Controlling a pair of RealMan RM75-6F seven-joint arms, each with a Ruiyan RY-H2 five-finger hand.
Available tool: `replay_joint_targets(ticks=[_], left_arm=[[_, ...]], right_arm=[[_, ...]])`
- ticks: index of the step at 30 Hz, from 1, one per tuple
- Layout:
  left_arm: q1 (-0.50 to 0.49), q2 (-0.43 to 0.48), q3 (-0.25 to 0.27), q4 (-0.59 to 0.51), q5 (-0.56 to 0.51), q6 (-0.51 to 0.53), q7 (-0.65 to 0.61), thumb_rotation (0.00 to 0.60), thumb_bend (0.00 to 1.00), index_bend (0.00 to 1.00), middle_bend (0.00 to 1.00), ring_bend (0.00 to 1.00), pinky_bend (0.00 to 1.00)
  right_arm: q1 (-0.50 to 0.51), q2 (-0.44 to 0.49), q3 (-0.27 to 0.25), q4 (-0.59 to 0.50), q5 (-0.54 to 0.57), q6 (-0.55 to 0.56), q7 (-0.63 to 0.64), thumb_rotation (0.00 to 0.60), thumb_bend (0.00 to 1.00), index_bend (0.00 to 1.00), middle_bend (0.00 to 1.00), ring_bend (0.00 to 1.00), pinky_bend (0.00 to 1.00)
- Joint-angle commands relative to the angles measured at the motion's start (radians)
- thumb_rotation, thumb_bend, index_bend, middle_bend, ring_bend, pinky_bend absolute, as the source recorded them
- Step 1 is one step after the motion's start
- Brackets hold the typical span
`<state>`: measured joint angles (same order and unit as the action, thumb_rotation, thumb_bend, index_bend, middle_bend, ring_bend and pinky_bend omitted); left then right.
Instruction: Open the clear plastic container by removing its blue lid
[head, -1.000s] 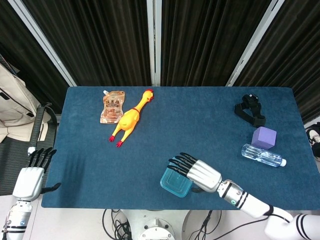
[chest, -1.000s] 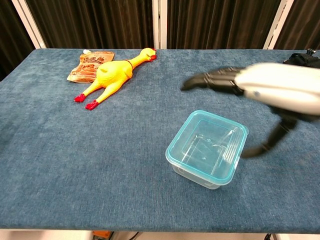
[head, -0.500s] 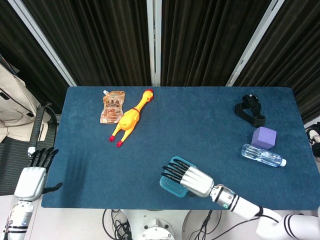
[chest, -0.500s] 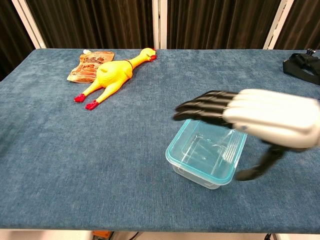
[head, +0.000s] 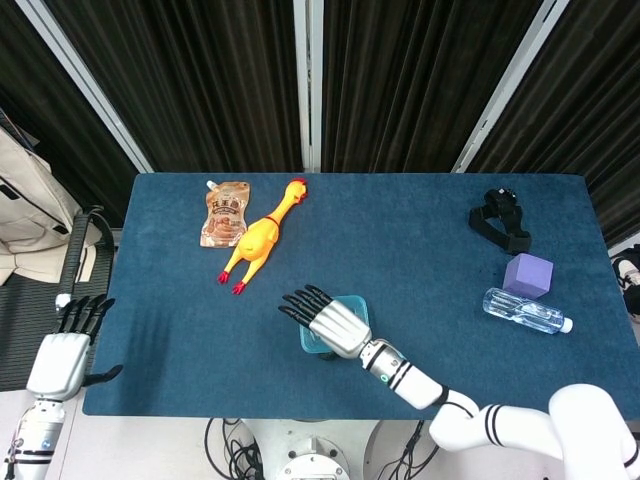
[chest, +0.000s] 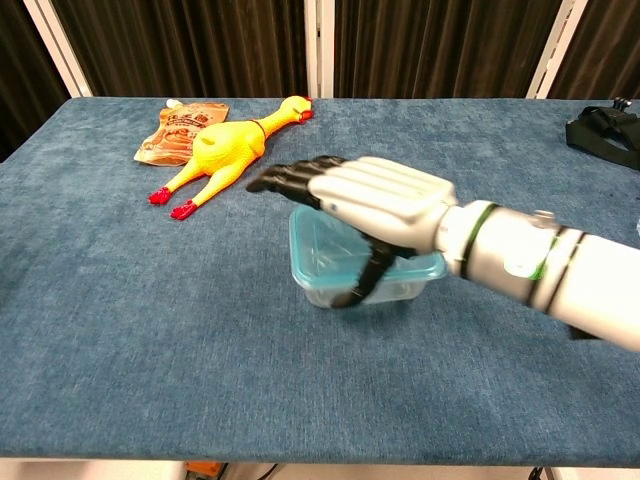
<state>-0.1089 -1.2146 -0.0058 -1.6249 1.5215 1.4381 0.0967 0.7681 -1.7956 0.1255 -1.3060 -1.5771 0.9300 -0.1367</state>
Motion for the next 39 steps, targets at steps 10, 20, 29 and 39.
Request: replay_joint_targets(ticks=[10, 20, 29, 39], left_arm=[[-0.089, 0.033, -0.021, -0.022, 0.084, -0.056, 0.001, 0.6, 0.0, 0.1, 0.05, 0.0, 0.0], [-0.382, 0.03, -0.101, -0.148, 0.167, -0.358, -0.019, 0.6, 0.0, 0.07, 0.04, 0.0, 0.0], [-0.617, -0.116, -0.195, -0.17, -0.126, -0.683, 0.097, 0.6, 0.0, 0.02, 0.01, 0.0, 0.0], [-0.787, -0.269, -0.203, -0.146, -0.554, -0.697, 0.381, 0.6, 0.0, 0.0, 0.0, 0.0, 0.0]], right_arm=[[-0.069, 0.08, -0.051, -0.115, -0.048, 0.171, 0.004, 0.6, 0.0, 0.0, 0.0, 0.0, 0.0], [-0.306, 0.432, -0.099, -0.284, -0.048, 0.501, 0.024, 0.6, 0.0, 0.0, 0.0, 0.0, 0.0], [-0.363, 0.542, -0.075, -0.26, -0.008, 0.536, 0.138, 0.6, 0.0, 0.0, 0.0, 0.0, 0.0], [-0.379, 0.512, -0.079, -0.185, -0.033, 0.532, 0.217, 0.6, 0.0, 0.0, 0.0, 0.0, 0.0]])
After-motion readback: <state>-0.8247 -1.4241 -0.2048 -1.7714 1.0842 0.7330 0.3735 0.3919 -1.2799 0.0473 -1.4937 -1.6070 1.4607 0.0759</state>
